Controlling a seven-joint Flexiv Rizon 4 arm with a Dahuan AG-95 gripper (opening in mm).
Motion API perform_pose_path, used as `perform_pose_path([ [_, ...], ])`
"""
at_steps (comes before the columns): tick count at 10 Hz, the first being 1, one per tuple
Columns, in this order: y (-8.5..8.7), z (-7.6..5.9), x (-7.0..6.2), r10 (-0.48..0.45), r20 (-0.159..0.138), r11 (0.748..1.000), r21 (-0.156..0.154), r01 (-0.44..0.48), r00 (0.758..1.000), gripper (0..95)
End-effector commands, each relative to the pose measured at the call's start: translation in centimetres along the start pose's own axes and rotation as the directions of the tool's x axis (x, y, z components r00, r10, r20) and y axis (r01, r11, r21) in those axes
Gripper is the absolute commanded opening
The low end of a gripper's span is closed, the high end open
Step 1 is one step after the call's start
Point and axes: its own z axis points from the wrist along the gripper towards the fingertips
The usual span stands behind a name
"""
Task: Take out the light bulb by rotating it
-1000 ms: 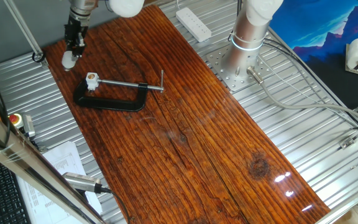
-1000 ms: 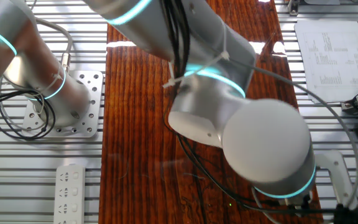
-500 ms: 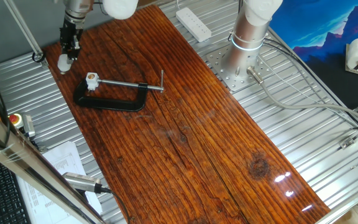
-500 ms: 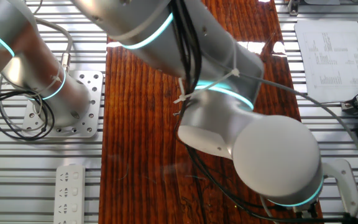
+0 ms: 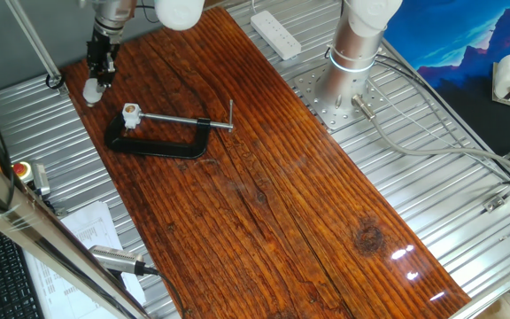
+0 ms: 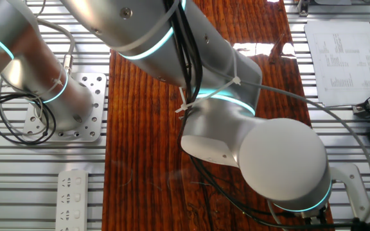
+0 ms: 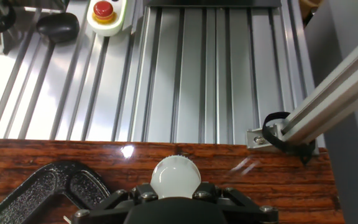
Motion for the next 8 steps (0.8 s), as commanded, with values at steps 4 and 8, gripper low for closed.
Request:
perform_pose_path([
  [4, 0.02, 0.04, 0.05, -0.011, -0.005, 1.0, 0.001, 0.011, 1.0, 19.0],
  [8, 0.02, 0.04, 0.05, -0.028, -0.012, 1.0, 0.0, 0.028, 1.0, 38.0],
])
